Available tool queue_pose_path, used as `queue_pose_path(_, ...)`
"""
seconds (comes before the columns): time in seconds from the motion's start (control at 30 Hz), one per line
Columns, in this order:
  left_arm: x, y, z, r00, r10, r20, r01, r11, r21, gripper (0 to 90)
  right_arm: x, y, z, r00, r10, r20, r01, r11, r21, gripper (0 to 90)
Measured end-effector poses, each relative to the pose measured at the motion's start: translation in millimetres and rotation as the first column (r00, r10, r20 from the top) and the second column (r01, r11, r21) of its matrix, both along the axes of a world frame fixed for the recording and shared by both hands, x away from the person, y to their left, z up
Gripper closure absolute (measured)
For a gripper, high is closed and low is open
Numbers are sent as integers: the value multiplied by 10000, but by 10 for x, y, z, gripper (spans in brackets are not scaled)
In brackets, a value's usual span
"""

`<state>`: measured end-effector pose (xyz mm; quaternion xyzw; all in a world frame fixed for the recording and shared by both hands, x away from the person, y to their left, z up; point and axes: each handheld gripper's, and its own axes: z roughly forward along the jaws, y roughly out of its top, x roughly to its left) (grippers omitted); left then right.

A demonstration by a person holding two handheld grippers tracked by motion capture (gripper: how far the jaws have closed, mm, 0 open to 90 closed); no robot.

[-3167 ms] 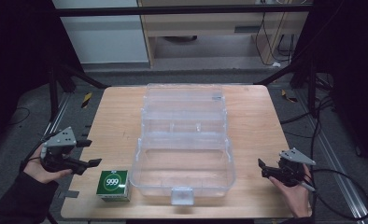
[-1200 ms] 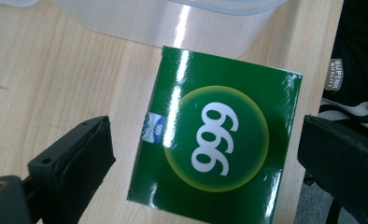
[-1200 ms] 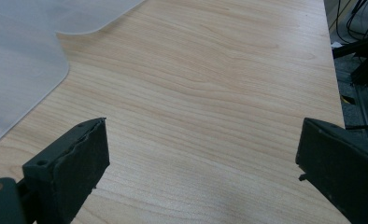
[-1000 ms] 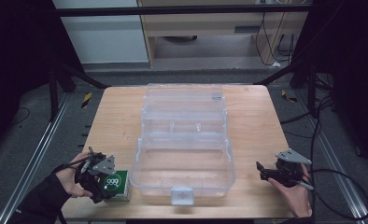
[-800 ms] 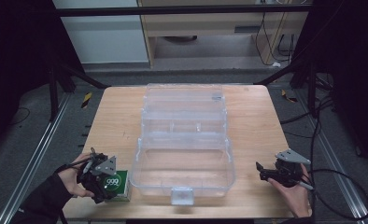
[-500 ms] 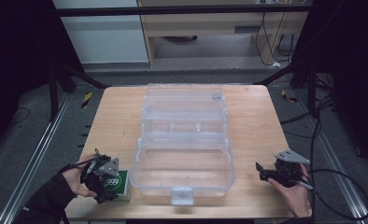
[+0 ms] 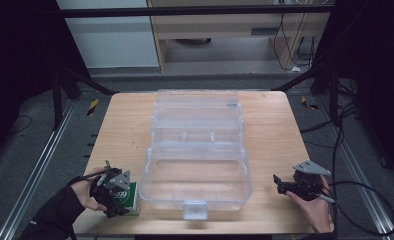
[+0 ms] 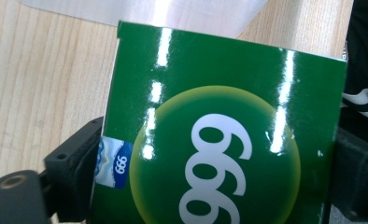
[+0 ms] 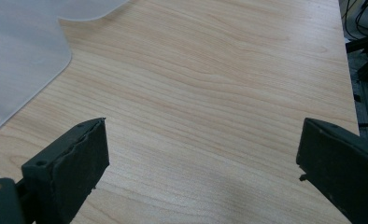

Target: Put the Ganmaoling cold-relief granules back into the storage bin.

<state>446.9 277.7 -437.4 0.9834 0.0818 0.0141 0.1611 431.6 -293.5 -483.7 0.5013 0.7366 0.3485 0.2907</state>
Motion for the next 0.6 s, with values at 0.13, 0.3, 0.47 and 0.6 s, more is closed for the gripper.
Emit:
queue_pose_path(0.13,-1,16,13,10000,30,52,-30,10000,-39,124,3,-1,-3,10000,20,-20,-20,10000,-9,29)
queue_pose_path(0.3,-17,43,41,10000,63,73,-62,9998,-205,136,2,2,-5,10000,22,-62,-22,10000,2,29)
queue_pose_path(0.47,-37,81,176,9996,177,241,-164,9985,-531,139,5,-3,-7,9999,28,-103,-28,10000,3,29)
queue_pose_path(0.6,-43,113,322,9986,269,453,-241,9978,-613,140,3,-2,-6,10000,22,-92,-22,10000,18,29)
